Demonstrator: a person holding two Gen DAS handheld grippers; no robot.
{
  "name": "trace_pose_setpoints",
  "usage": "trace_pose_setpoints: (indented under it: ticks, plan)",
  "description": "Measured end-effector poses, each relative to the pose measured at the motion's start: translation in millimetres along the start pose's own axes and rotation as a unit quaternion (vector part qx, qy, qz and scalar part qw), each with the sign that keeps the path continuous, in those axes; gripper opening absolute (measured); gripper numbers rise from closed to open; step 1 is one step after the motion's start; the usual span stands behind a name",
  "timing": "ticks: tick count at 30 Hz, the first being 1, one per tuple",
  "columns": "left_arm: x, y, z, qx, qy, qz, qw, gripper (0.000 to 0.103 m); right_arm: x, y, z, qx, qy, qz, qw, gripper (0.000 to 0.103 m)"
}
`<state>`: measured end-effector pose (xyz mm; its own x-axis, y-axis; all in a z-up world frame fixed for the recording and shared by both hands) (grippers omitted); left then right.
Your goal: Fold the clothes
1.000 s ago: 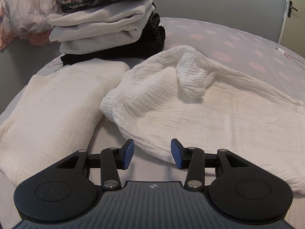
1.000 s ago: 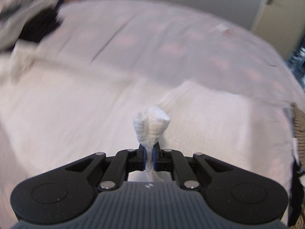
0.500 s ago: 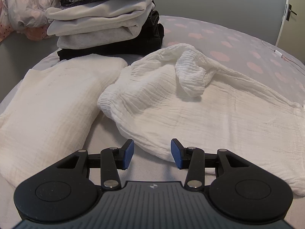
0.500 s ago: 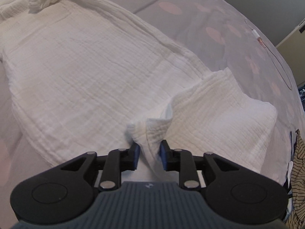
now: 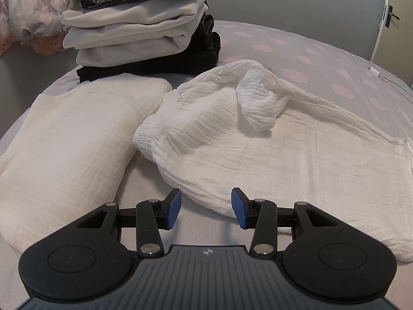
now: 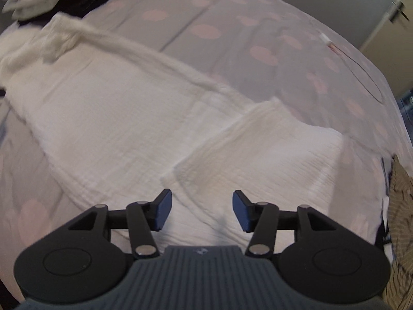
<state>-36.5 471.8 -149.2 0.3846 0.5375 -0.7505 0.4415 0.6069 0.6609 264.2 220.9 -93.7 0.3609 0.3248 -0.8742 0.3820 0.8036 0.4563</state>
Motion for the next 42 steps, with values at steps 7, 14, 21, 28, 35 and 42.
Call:
trace_pose_setpoints:
  ticks: [7, 14, 21, 28, 35, 42]
  plan:
    - [3.9, 0.1, 3.9, 0.014, 0.002, -0.005, 0.9999, 0.050, 15.5, 7.6, 52.8, 0.150, 0.009, 0.004, 0.989, 0.047]
    - [14.8, -2.3, 11.5, 0.042, 0.008, -0.010, 0.9990, 0.051, 66.5, 48.5, 33.9, 0.177, 0.025, 0.000, 0.984, 0.050]
    - [27.4, -3.6, 11.0, 0.048, 0.008, -0.018, 0.9987, 0.051, 118.8, 77.5, 38.7, 0.218, -0.013, -0.029, 0.975, 0.053]
    - [37.2, -4.5, 9.2, 0.051, 0.007, -0.024, 0.9984, 0.052, 145.5, 64.8, 53.2, 0.238, -0.008, -0.045, 0.970, 0.043]
    - [36.7, -3.7, 7.5, 0.044, 0.002, -0.025, 0.9987, 0.052, 137.7, 58.6, 63.6, 0.235, -0.014, -0.037, 0.971, 0.011]
    - [30.9, -1.8, 2.0, 0.032, 0.002, -0.019, 0.9993, 0.052, 105.7, 74.3, 55.9, 0.202, -0.027, -0.014, 0.979, 0.010]
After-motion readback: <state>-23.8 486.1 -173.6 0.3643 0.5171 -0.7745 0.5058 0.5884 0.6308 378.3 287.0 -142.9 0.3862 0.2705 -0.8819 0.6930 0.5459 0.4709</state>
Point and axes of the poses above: each gripper's, at about its wrist camera, not at the fingertips, and x roughly the way its jaws point, z to its right, y to its top, the point moved 3 cm from there along x, roughly the way its jaws point, and after that the axes turned 2 degrees about x, right-handed, at the moved point
